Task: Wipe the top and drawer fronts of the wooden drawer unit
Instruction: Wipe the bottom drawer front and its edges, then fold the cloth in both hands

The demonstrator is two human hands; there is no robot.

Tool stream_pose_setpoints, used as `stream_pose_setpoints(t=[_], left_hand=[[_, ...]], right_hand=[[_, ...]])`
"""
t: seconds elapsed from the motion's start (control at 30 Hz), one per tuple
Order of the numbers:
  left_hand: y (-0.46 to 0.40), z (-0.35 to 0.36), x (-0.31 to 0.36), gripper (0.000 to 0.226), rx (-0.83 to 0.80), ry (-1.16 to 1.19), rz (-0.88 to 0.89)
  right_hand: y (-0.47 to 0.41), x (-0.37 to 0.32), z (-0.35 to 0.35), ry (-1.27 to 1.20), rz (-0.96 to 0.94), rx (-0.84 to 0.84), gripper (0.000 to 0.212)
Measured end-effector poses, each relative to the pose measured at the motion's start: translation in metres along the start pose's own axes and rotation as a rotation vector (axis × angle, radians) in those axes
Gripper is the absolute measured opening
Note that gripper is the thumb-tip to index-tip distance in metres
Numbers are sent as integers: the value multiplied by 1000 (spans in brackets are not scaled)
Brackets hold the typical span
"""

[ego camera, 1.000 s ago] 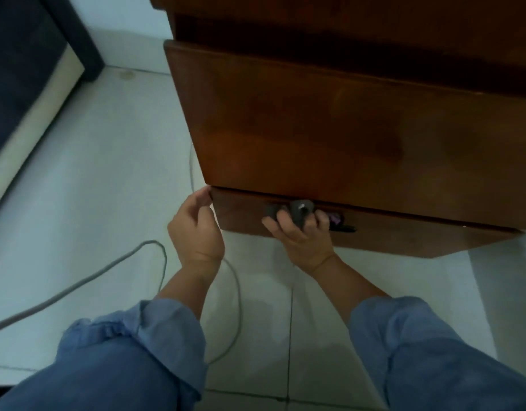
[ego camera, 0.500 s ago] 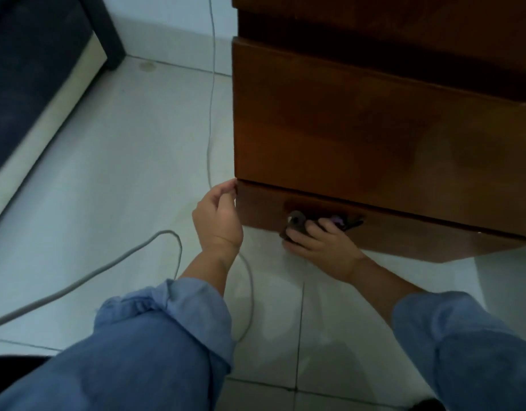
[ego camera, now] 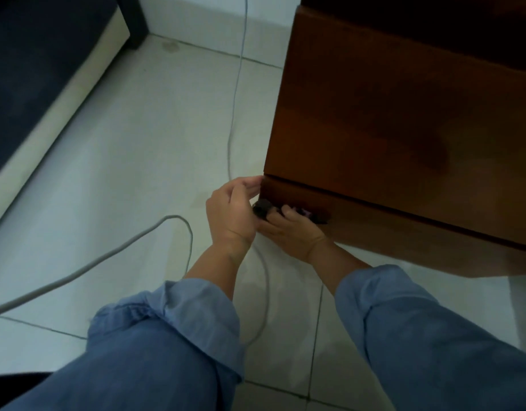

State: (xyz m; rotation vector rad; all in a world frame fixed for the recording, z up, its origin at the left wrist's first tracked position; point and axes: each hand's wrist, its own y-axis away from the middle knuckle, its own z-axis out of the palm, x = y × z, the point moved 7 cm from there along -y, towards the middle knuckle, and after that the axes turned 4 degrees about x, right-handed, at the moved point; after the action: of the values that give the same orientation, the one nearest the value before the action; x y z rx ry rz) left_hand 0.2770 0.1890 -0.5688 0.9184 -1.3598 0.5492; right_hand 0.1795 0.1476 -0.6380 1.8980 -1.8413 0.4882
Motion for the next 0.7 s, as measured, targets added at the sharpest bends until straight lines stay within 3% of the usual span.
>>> stream_pose_setpoints(t=[0.07,0.13,0.2,0.3,0.4,0.53,0.7], left_hand=[[-5,1,-3,37,-12,19,-58],[-9,-1,-9,38,-51,26,-128],[-5,-4,-17,36,-104,-104,-147],[13,-27,-38,41,-100,-496,-222],[41,-36,-61,41,-258,-749,-396],[112,-27,-69,44,-432,-471,-749],[158,-7,-33,32,-460,-328,-669]], right_hand=[[-4,-11,11,-17,-31,-73,47],[-4,-19,15,-219,46,-157,45],[11,-23,5,-484,249,-129,47],[46,-40,-19,-827,549,-9,63],[83,-54,-44,-1143,956,136,54],[118,-53,-82,-1456,1295,361,44],[144,-30,-121,-1542,1340,355,60]])
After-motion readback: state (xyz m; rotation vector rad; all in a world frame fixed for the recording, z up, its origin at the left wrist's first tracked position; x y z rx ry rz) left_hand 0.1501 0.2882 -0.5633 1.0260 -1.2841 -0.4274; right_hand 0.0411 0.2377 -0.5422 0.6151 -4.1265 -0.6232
